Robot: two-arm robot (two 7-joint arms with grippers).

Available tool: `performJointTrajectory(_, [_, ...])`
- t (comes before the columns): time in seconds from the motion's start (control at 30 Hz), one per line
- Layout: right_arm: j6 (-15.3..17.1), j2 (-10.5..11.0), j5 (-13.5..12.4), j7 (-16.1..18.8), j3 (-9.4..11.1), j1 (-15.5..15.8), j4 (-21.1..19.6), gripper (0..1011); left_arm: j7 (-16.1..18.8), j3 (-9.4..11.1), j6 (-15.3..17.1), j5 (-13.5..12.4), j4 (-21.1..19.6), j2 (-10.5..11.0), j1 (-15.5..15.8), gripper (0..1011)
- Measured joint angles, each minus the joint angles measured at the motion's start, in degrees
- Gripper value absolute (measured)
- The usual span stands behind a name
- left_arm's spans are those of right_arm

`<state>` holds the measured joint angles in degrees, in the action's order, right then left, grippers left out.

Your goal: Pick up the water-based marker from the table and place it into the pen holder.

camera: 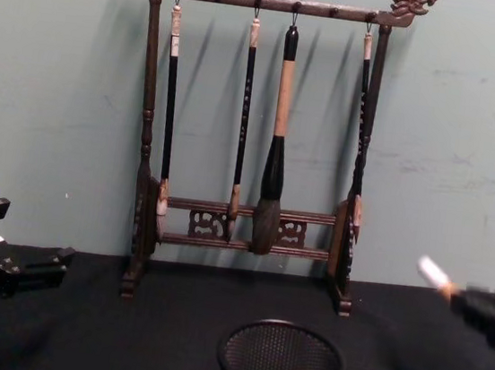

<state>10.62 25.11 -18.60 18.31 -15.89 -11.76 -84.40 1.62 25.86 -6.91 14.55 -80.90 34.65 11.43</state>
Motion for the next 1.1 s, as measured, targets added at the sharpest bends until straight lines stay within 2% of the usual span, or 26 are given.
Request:
performJointTrajectory(0.03, [-3.1, -0.5, -0.1, 0.6, 0.3, 0.2, -0.4, 161, 0.0, 0.0, 0.0, 0.0, 0.0, 0.0, 0.0, 1001])
performJointTrajectory(0.1, [-6.0, -1.0, -0.2, 1.4, 0.5, 0.4, -0.6, 161, 0.0, 0.0, 0.0, 0.0, 0.0, 0.0, 0.0, 1001])
performJointTrajectory(0.13, [-9.4, -1.6, -0.5, 2.3, 0.6, 0.4, -0.6, 161, 0.0, 0.0, 0.0, 0.0, 0.0, 0.0, 0.0, 1001])
performJointTrajectory(0.2, [-12.1, -2.2, -0.8, 3.2, 0.6, 0.4, -0.6, 161, 0.0, 0.0, 0.0, 0.0, 0.0, 0.0, 0.0, 1001])
performJointTrajectory(0.23, [-14.7, -2.9, -1.2, 4.3, 0.5, 0.4, -0.5, 161, 0.0, 0.0, 0.0, 0.0, 0.0, 0.0, 0.0, 1001])
performJointTrajectory(0.33, [-18.4, -4.2, -2.2, 6.4, -0.1, 0.1, 0.1, 161, 0.0, 0.0, 0.0, 0.0, 0.0, 0.0, 0.0, 1001])
performJointTrajectory(0.43, [-20.7, -5.4, -3.5, 8.7, -1.2, -0.5, 0.7, 161, 0.0, 0.0, 0.0, 0.0, 0.0, 0.0, 0.0, 1001])
performJointTrajectory(0.63, [-21.7, -7.3, -5.7, 12.1, -4.2, -1.8, 1.9, 161, 0.0, 0.0, 0.0, 0.0, 0.0, 0.0, 0.0, 1001])
performJointTrajectory(0.67, [-21.7, -7.3, -5.7, 12.1, -4.2, -1.8, 1.9, 161, 0.0, 0.0, 0.0, 0.0, 0.0, 0.0, 0.0, 1001])
performJointTrajectory(0.77, [-21.6, -8.1, -6.6, 13.4, -6.1, -2.4, 2.9, 161, 0.0, 0.0, 0.0, 0.0, 0.0, 0.0, 0.0, 1001])
performJointTrajectory(1.1, [-20.6, -9.2, -7.5, 14.1, -9.4, -3.7, 5.6, 161, 0.0, 0.0, 0.0, 0.0, 0.0, 0.0, 0.0, 1001])
